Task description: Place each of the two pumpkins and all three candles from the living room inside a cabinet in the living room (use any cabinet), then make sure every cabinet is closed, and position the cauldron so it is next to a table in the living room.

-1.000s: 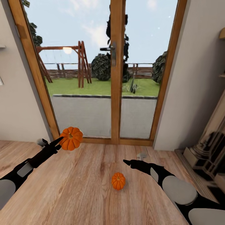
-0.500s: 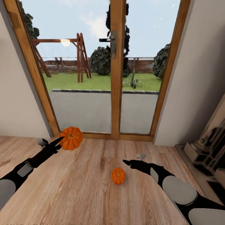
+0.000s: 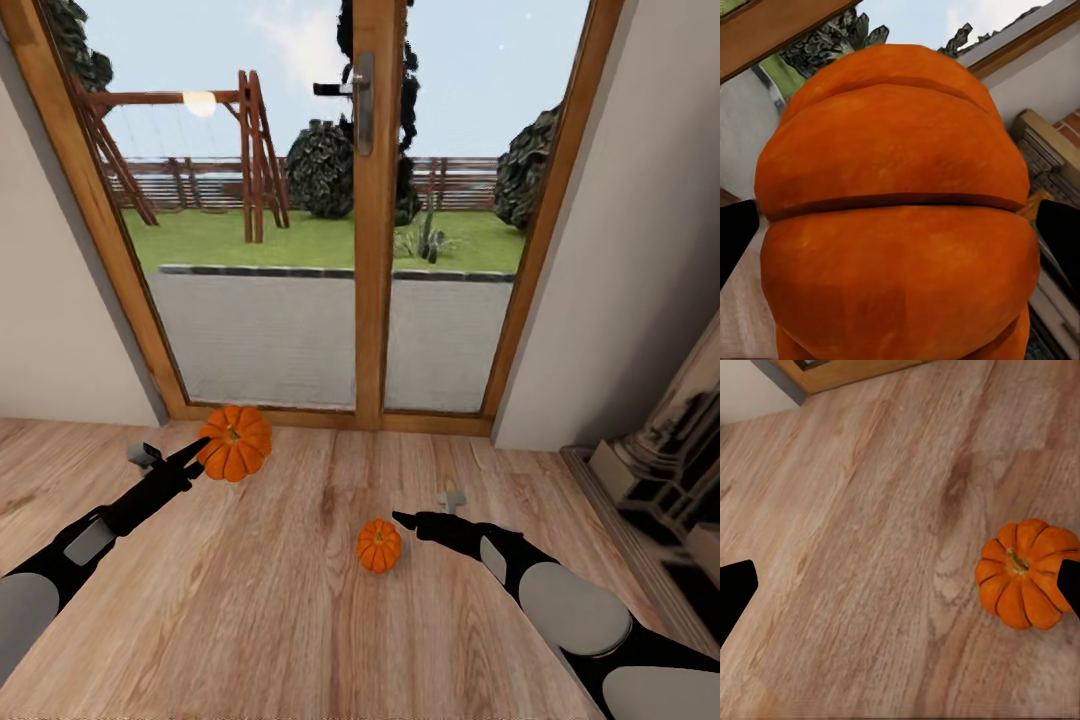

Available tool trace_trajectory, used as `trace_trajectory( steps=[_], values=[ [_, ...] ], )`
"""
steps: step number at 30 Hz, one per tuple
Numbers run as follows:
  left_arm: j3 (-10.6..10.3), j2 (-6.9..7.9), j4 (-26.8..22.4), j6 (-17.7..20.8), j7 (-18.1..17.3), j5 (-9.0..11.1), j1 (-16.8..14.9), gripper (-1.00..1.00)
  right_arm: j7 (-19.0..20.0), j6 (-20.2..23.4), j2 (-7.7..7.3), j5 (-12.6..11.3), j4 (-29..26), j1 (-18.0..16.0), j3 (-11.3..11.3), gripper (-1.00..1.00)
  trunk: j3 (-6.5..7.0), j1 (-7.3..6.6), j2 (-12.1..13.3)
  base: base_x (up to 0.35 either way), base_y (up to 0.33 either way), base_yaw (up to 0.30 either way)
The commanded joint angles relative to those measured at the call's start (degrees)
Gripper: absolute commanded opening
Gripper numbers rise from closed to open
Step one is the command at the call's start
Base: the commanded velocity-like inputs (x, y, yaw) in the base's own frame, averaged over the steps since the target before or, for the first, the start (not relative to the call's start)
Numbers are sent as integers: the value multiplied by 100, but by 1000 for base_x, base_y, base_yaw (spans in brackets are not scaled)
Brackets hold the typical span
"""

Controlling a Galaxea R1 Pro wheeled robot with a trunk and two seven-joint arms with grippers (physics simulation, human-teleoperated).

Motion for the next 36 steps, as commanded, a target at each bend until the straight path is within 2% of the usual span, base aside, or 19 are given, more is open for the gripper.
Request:
trace_trajectory(
  steps=[1,15,36],
  values=[
    [6,-5,-2,0,1,3,-1,-100,0,0,0,-1,1,-1,-1,100,-23,2,-2,0,0,0],
    [6,-12,-10,0,3,2,-1,-100,0,8,-26,-1,0,2,-1,100,-333,38,-21,0,0,0],
    [6,-53,-10,0,3,2,-1,-100,-9,17,-182,-36,-45,3,-36,100,-798,92,-49,0,0,0]
  ],
)
